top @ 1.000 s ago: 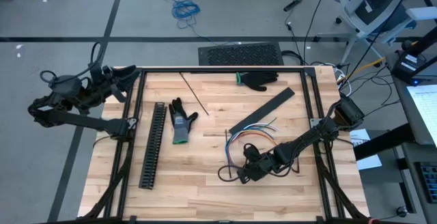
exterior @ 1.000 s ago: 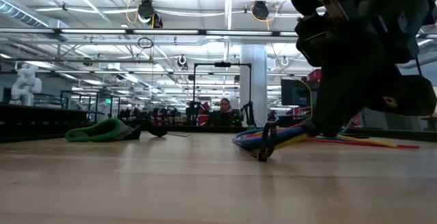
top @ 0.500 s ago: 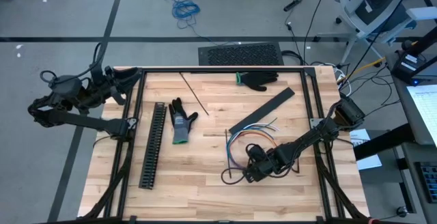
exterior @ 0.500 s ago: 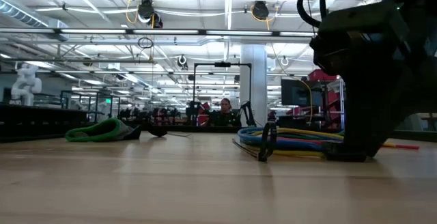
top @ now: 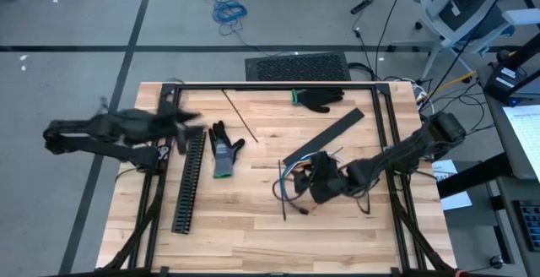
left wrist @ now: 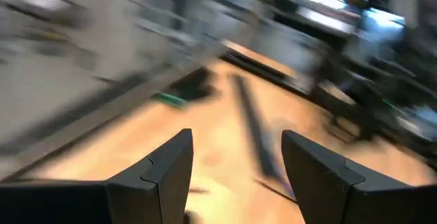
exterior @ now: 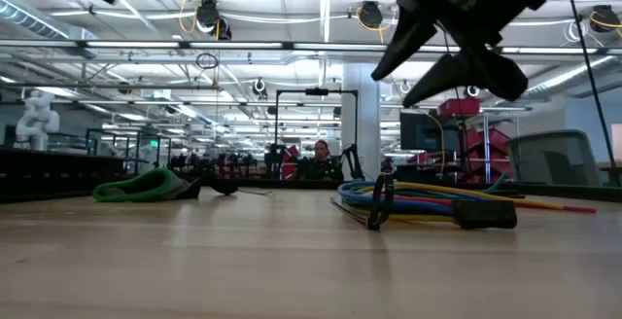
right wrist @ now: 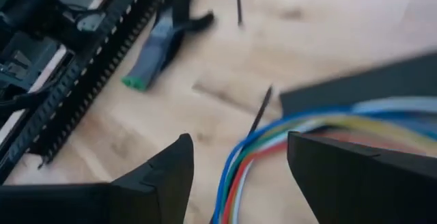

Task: Ziptie cables
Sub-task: Wrap the cable wires with the black zip tie

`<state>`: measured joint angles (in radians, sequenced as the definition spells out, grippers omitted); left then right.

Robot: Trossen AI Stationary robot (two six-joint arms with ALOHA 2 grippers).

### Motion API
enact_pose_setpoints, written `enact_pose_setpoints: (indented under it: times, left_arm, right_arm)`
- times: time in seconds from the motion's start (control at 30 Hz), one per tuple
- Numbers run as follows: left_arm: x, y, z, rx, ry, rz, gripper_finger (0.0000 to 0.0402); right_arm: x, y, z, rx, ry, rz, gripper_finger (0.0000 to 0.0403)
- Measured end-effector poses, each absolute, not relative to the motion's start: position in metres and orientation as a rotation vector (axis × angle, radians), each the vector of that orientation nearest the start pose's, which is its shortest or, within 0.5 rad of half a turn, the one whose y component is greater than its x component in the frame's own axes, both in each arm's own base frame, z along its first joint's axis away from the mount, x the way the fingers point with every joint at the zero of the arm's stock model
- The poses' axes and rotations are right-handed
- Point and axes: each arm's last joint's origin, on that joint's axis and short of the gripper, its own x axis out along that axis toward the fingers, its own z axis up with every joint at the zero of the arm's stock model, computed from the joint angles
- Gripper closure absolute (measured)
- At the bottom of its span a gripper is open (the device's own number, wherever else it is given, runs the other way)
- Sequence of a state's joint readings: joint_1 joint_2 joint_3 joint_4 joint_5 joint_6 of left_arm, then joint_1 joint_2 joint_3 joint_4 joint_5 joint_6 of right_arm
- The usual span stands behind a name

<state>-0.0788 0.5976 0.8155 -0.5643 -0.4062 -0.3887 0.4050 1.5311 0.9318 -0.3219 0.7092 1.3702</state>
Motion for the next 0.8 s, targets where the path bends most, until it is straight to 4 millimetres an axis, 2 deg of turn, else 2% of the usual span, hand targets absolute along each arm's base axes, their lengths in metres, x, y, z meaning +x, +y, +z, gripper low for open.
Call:
enact_pose_setpoints:
  times: [0.17, 0.27, 0.3, 0.43, 0.53, 0.63, 0.8]
  left_arm:
    - [0.189, -0.017, 0.273, -0.407, 0.406, -0.038, 0.0185]
    - [0.218, -0.028, 0.234, -0.423, 0.532, -0.104, 0.0185]
    - [0.227, -0.032, 0.227, -0.414, 0.544, -0.122, 0.0185]
    - [0.251, -0.054, 0.202, -0.380, 0.595, -0.292, 0.0185]
    - [0.264, -0.075, 0.185, -0.279, 0.627, -0.387, 0.0185]
    - [0.277, -0.092, 0.180, -0.094, 0.604, -0.457, 0.0185]
    - [0.304, -0.106, 0.175, 0.168, 0.567, -0.435, 0.0185]
  right_arm:
    - [0.264, 0.076, 0.236, 0.705, 0.452, -0.749, 0.0192]
    - [0.247, 0.065, 0.250, 0.661, 0.479, -0.772, 0.0198]
    - [0.240, 0.062, 0.255, 0.650, 0.487, -0.778, 0.0199]
    - [0.217, 0.054, 0.268, 0.622, 0.521, -0.797, 0.0202]
    - [0.205, 0.050, 0.273, 0.603, 0.546, -0.806, 0.0202]
    - [0.198, 0.048, 0.274, 0.586, 0.569, -0.815, 0.0202]
    - [0.195, 0.047, 0.274, 0.567, 0.592, -0.823, 0.0202]
